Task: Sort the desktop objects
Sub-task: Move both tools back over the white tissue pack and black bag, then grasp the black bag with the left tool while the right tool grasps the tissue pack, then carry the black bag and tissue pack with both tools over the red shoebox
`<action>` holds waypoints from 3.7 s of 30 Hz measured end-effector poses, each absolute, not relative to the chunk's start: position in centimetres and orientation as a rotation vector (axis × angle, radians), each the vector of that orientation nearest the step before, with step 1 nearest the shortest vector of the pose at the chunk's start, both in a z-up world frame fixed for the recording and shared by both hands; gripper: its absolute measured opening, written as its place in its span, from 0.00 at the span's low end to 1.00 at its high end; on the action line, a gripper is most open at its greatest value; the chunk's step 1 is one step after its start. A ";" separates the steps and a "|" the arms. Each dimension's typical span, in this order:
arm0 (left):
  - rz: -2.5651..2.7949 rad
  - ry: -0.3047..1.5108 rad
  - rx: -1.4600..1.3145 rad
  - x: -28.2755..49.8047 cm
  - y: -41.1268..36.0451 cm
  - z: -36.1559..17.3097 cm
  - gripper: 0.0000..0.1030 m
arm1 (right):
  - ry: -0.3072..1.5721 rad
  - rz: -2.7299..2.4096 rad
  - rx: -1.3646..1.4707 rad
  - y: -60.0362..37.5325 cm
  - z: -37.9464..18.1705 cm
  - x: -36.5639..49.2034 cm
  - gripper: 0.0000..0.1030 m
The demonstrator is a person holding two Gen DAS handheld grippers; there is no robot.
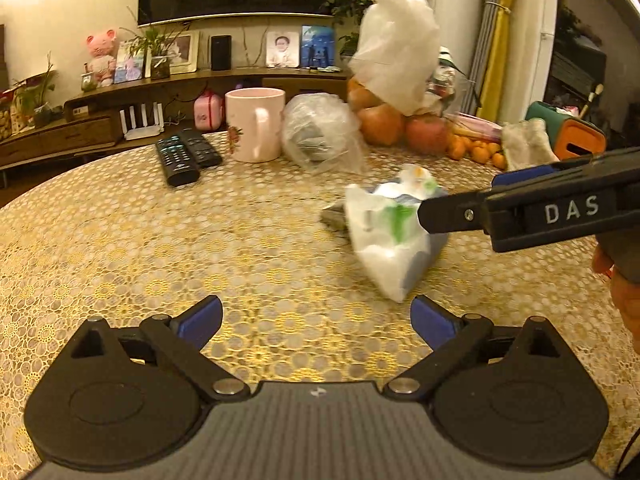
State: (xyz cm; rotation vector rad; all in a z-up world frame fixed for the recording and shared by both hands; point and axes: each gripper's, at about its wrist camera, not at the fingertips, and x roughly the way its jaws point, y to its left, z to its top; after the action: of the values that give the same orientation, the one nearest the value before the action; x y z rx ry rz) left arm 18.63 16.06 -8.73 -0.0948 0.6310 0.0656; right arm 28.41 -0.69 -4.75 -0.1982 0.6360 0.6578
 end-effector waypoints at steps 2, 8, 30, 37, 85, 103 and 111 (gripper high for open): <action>0.064 0.634 -0.113 18.9 16.7 -9.0 0.98 | 0.643 0.654 -0.200 -0.2 -5.3 29.0 0.93; 0.066 0.634 -0.098 19.7 17.1 -9.7 0.98 | 0.662 0.630 -0.239 1.2 -7.3 31.0 0.93; 0.045 0.587 -0.047 23.7 16.3 -9.1 0.98 | 0.668 0.638 -0.250 0.4 -8.4 31.9 0.38; 0.021 0.581 -0.031 26.2 14.9 -9.0 0.98 | 0.637 0.582 -0.240 -2.5 -6.9 32.5 0.32; 0.007 0.599 -0.062 24.1 8.6 -4.1 0.32 | 0.692 0.488 -0.169 -9.6 -3.8 27.4 0.32; -0.112 0.532 -0.021 14.5 0.8 2.2 0.32 | 0.642 0.462 -0.108 -16.6 1.6 18.2 0.32; -0.201 0.500 0.001 11.4 -3.7 4.2 0.32 | 0.626 0.424 -0.067 -20.8 2.9 14.5 0.33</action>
State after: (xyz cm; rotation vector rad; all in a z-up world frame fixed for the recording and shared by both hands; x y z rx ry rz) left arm 11.40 -3.70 4.23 0.0008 0.5000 -0.2014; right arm 14.54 -20.83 2.87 -0.0667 0.6255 0.4241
